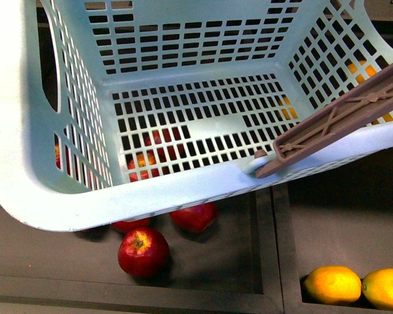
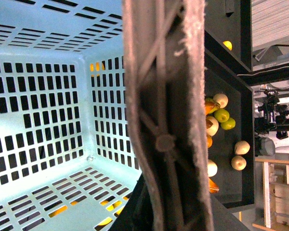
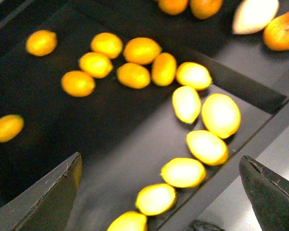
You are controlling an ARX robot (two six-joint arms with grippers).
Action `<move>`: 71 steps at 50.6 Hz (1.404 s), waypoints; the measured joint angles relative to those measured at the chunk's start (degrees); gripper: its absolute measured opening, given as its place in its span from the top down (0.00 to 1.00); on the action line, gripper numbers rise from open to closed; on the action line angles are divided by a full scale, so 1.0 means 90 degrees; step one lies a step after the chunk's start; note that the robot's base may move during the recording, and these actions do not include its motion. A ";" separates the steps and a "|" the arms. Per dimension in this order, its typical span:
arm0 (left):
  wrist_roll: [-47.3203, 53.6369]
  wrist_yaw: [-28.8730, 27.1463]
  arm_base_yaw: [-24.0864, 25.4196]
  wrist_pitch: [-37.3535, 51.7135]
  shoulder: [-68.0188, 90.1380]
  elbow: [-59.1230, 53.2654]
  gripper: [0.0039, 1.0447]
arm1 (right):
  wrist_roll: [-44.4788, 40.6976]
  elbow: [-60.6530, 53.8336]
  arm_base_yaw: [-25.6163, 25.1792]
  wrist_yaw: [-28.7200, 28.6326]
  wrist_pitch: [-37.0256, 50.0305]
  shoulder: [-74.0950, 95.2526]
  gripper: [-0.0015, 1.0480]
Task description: Pick lemon and mango into basket
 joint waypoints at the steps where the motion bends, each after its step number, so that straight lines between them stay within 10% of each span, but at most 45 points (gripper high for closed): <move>1: 0.0002 -0.0005 0.0000 0.0000 0.0000 0.0000 0.96 | -0.0046 0.0053 -0.0070 -0.0002 0.0163 0.0223 0.08; 20: 0.0000 -0.0002 -0.0002 0.0000 0.0000 0.0000 0.96 | -0.1443 0.1855 -0.0036 0.0563 0.2521 0.5187 0.08; 71: 0.0005 -0.0007 -0.0005 0.0000 0.0000 0.0000 0.96 | -0.4063 0.6409 0.1095 0.0010 0.1372 0.9758 0.08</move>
